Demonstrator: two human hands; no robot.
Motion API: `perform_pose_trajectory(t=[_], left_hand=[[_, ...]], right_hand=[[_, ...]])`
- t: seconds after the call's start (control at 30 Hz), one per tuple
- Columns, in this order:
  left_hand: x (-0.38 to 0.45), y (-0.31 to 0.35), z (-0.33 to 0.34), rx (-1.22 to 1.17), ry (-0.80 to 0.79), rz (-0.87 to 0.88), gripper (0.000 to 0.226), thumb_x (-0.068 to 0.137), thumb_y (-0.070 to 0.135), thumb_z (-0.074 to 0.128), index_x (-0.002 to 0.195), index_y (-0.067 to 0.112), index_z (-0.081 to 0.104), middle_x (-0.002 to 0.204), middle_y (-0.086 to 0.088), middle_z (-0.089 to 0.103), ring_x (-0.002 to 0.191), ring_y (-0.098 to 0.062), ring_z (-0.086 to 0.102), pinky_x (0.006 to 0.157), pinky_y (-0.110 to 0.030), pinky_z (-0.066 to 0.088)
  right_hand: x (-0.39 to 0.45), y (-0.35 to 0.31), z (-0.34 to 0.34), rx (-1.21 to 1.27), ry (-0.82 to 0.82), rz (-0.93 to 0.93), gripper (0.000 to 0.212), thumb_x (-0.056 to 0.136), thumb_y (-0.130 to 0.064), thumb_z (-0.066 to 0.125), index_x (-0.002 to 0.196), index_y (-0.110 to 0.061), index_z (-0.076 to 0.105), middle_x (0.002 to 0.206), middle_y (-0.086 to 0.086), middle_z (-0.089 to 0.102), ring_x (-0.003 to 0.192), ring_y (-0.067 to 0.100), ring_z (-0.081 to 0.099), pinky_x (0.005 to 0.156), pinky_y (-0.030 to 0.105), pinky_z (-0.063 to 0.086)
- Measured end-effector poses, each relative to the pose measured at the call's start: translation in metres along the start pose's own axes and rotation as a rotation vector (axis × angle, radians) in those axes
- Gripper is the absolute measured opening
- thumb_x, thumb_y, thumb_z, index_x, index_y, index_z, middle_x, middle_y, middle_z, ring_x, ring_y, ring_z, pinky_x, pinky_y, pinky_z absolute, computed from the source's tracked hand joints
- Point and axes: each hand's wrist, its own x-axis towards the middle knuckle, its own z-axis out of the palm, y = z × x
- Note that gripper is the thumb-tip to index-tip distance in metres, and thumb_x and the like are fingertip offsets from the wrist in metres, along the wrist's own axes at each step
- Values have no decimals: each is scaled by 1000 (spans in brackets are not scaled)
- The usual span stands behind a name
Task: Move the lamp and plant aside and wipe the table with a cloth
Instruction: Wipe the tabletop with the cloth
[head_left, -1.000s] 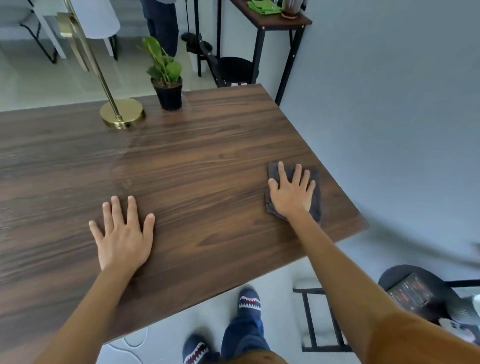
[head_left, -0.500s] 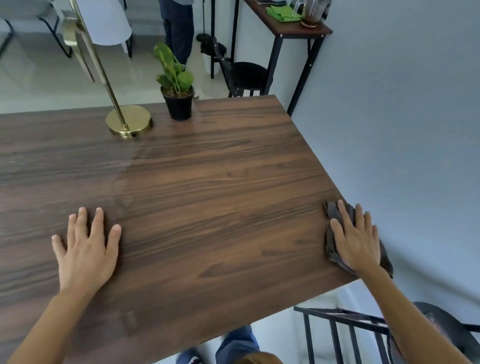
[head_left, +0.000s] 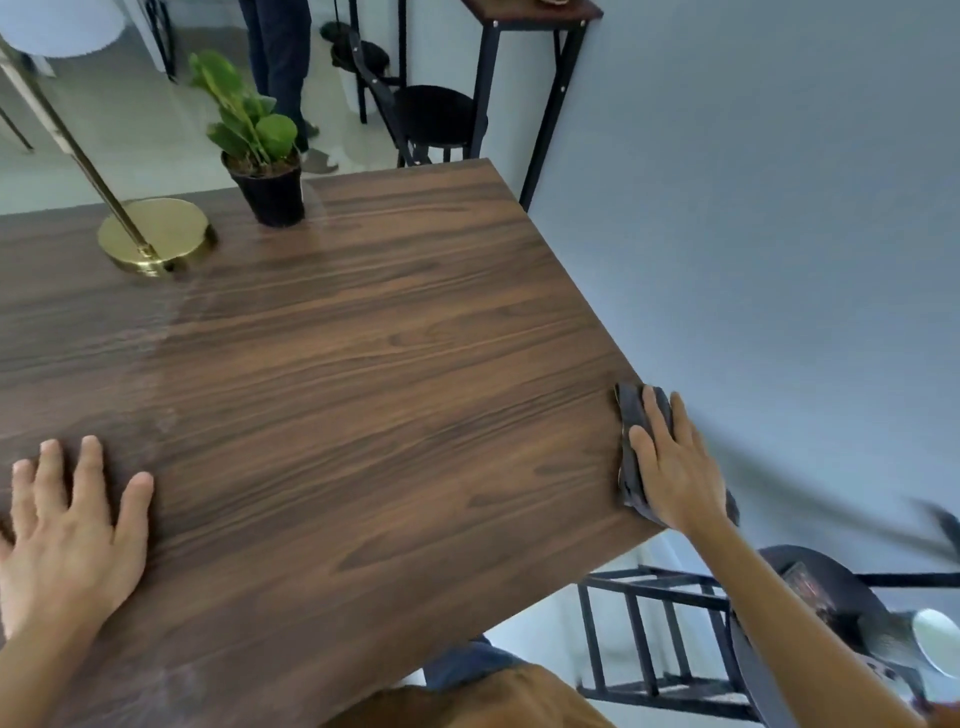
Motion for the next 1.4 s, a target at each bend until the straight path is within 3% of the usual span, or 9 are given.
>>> perform_pose_trajectory(t=[0.13,0.27,0.47,0.6,0.8,0.93,1.03,1.23,1.4], left_hand=[[12,-13,13,-41,-21,29,69,89,67,28,150,46,3,163,3,9,149,-21,9,120,-51,12],[-1,8,4,21,41,49,69,89,69,25,149,45,1,163,1,8,149,-25,8,118,-56,13],[-39,59,-31,259,39,58,68,95,58,19,152,21,15,162,-8,9,149,-29,2,115,-62,6],[-45,69,-37,281,30,44,66,96,54,21,153,21,14,163,-4,6,150,-25,-1,116,-58,2],[-47,74,-41,308,45,41,64,97,53,22,153,21,15,163,-3,9,150,-24,0,116,-56,3],[-50,62,-53,198,35,83,65,94,50,22,151,19,25,162,-3,14,150,-22,7,118,-48,6],[-57,27,-69,168,110,-10,62,94,44,26,149,16,31,161,-7,19,149,-25,13,117,-49,12],[-73,-10,-84,248,150,-107,55,100,39,27,151,20,25,162,-2,16,150,-24,8,118,-50,8],[-72,-7,-85,224,141,-104,54,101,36,28,152,21,21,162,1,13,150,-22,5,119,-49,5]], right_hand=[[-41,4,12,-16,31,158,73,91,-53,-2,156,-23,9,164,9,0,150,31,-4,119,54,1],[-49,-62,10,-30,81,132,77,89,-54,2,155,-17,16,162,18,14,148,37,10,118,57,11],[-87,-207,47,-47,21,-518,60,99,-48,23,154,-23,21,160,16,21,147,36,19,118,55,18],[-72,-166,34,-94,-74,-822,55,100,-54,21,153,-43,12,164,-2,8,151,21,4,120,47,5],[63,-160,8,-128,-51,-496,58,95,-63,12,151,-48,6,165,2,7,150,27,6,118,55,10],[148,-260,3,-55,-46,-158,64,95,-65,11,153,-41,2,164,11,-3,149,37,-4,116,63,-2],[155,-352,14,-77,-77,-111,64,96,-63,10,154,-38,-2,163,13,-9,147,42,-9,114,65,-5],[82,-489,44,-115,-142,-501,60,98,-57,13,154,-38,0,164,12,-9,148,40,-10,115,64,-7],[9,-501,57,-117,-197,-843,57,99,-55,16,153,-41,4,164,8,-6,149,35,-9,117,60,-5]])
